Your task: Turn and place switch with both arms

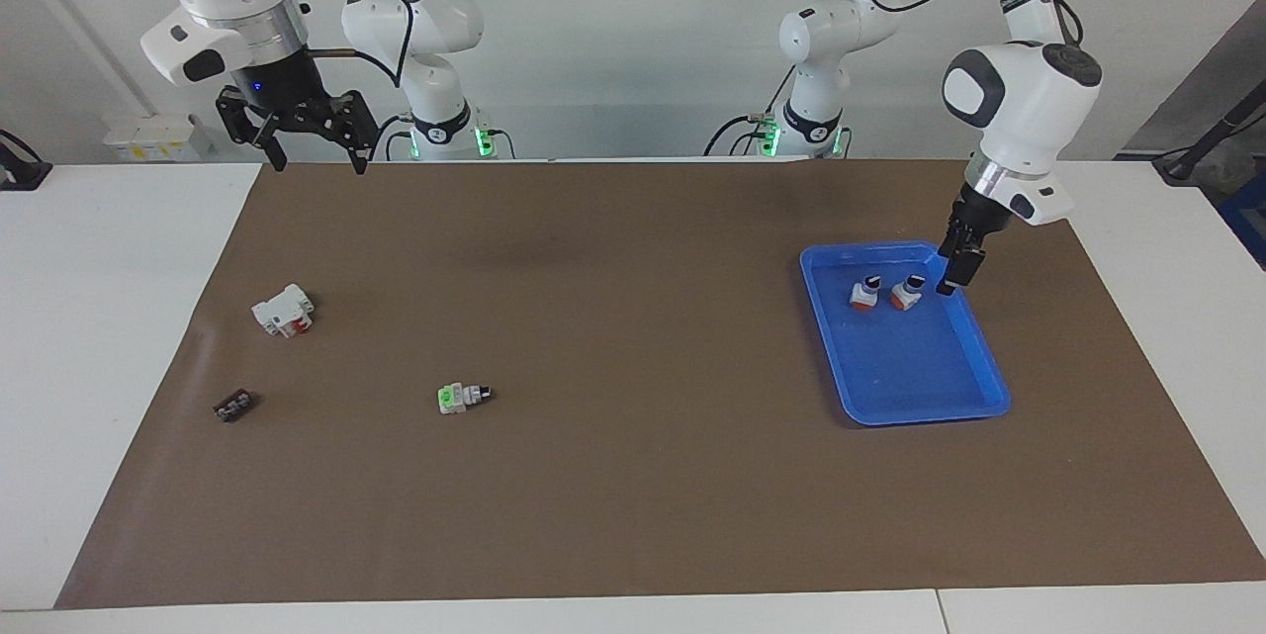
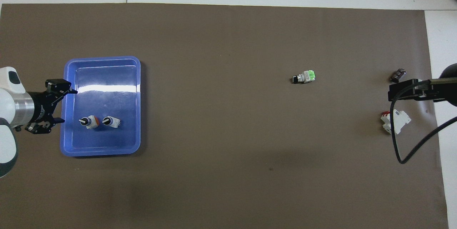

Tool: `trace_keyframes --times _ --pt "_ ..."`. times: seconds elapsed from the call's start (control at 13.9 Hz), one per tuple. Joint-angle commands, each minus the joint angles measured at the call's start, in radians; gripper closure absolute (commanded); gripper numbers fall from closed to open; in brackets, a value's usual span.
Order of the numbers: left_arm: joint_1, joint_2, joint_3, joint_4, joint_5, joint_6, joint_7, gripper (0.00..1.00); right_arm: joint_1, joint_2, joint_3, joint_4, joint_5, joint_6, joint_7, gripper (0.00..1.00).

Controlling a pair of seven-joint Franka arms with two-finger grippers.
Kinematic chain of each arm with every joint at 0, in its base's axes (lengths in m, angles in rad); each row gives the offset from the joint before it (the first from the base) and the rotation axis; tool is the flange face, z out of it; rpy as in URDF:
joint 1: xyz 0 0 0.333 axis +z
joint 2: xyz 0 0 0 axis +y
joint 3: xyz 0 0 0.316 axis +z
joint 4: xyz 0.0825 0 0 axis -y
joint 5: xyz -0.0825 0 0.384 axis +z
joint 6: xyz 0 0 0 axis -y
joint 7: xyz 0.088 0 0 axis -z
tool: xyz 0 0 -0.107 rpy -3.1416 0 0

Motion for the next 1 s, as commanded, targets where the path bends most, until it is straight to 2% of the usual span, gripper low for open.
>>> trace_keyframes --times 0.0,0.14,0.36,0.57,0.72,0.93 --pt "-0.051 0.004 0.009 0.124 0.025 -0.101 0.081 0.0 0.0 -0.023 -0.004 -0.013 0.002 0.006 -0.014 0.0" --pt "-0.082 0.004 0.01 0.159 0.044 -0.093 0.181 0.0 -0.002 -0.023 -0.034 -0.012 0.002 -0.006 -0.023 0.0" --pt "-0.135 0.004 0.024 0.176 0.075 -0.089 0.446 0.0 0.0 -0.027 -0.063 -0.034 0.011 -0.005 -0.059 0.0" --pt "-0.248 0.009 0.169 0.219 0.081 -0.108 0.705 0.0 0.0 -0.038 -0.063 -0.054 0.019 -0.003 -0.042 0.0" --pt "-0.328 0.016 0.257 0.281 0.101 -0.17 0.816 0.0 -0.002 -0.037 -0.063 -0.051 0.025 -0.008 -0.022 0.0" --pt "-0.365 0.045 0.271 0.416 0.178 -0.307 0.901 0.0 0.0 -0.035 -0.065 -0.052 0.049 -0.008 0.03 0.0"
